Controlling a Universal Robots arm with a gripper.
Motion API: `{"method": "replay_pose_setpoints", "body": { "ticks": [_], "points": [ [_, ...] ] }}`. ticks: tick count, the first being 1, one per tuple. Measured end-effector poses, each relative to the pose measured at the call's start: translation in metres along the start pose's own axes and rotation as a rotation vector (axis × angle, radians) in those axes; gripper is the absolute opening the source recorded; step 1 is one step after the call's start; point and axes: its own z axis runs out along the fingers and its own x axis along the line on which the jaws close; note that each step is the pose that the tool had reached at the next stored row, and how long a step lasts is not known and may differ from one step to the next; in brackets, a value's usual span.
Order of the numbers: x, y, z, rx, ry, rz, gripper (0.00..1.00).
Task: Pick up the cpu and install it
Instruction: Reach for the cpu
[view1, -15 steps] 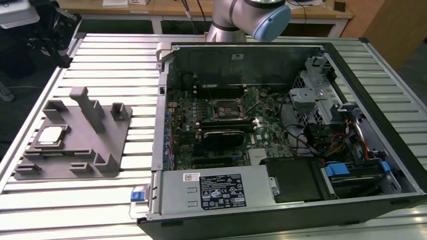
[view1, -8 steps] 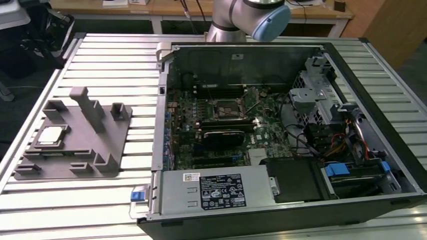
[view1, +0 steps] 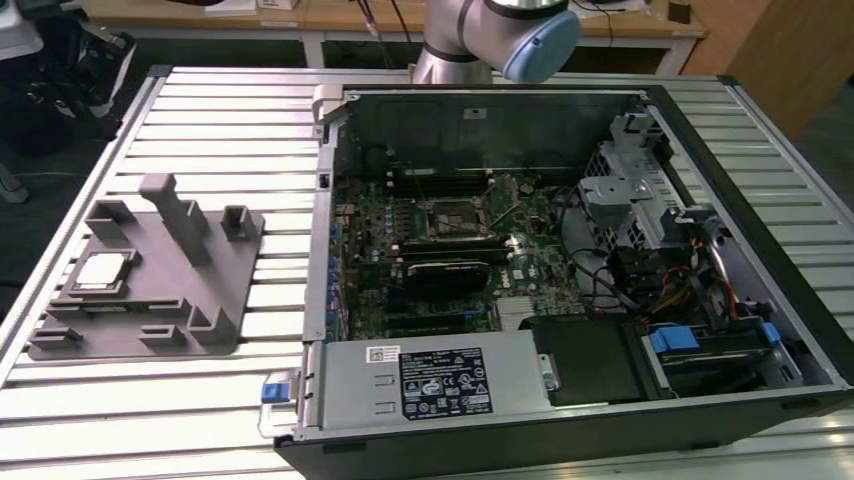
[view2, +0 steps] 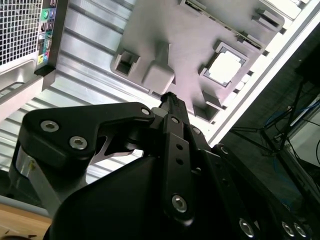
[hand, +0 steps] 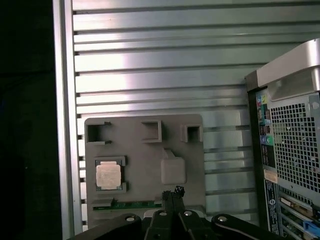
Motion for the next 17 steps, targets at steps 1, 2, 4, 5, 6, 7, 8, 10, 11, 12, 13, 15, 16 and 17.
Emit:
{"method": "replay_pose_setpoints", "body": {
  "ticks": [1, 2, 4, 5, 6, 7, 8, 10, 11, 12, 13, 15, 16, 17],
  "points": [
    [0.0012, -0.0003, 0.0005, 0.0, 0.0, 0.0, 0.11],
    [0.0023, -0.0006, 0.0011, 0.0, 0.0, 0.0, 0.11],
    [0.0044, -0.0013, 0.0024, 0.0, 0.0, 0.0, 0.11],
    [0.0053, -0.0018, 0.0032, 0.0, 0.0, 0.0, 0.11],
    [0.0061, -0.0023, 0.0039, 0.0, 0.0, 0.0, 0.11],
    [0.0069, -0.0027, 0.0047, 0.0, 0.0001, 0.0, 0.11],
    [0.0076, -0.0032, 0.0055, 0.0, 0.0001, 0.0, 0.11],
    [0.0091, -0.0043, 0.0073, 0.0, 0.0, 0.0, 0.11],
    [0.0098, -0.0048, 0.0081, 0.0, 0.0, 0.0, 0.11],
    [0.0106, -0.0054, 0.0091, 0.0, -0.0001, 0.0, 0.11],
    [0.0114, -0.0058, 0.0099, 0.0, 0.0, 0.0, 0.11],
    [0.0133, -0.0068, 0.0117, 0.0, 0.0, 0.0, 0.11],
    [0.0141, -0.0072, 0.0126, 0.0, 0.0, 0.0, 0.11],
    [0.015, -0.0076, 0.0135, 0.0, -0.0001, 0.0, 0.11]
  ]
}}
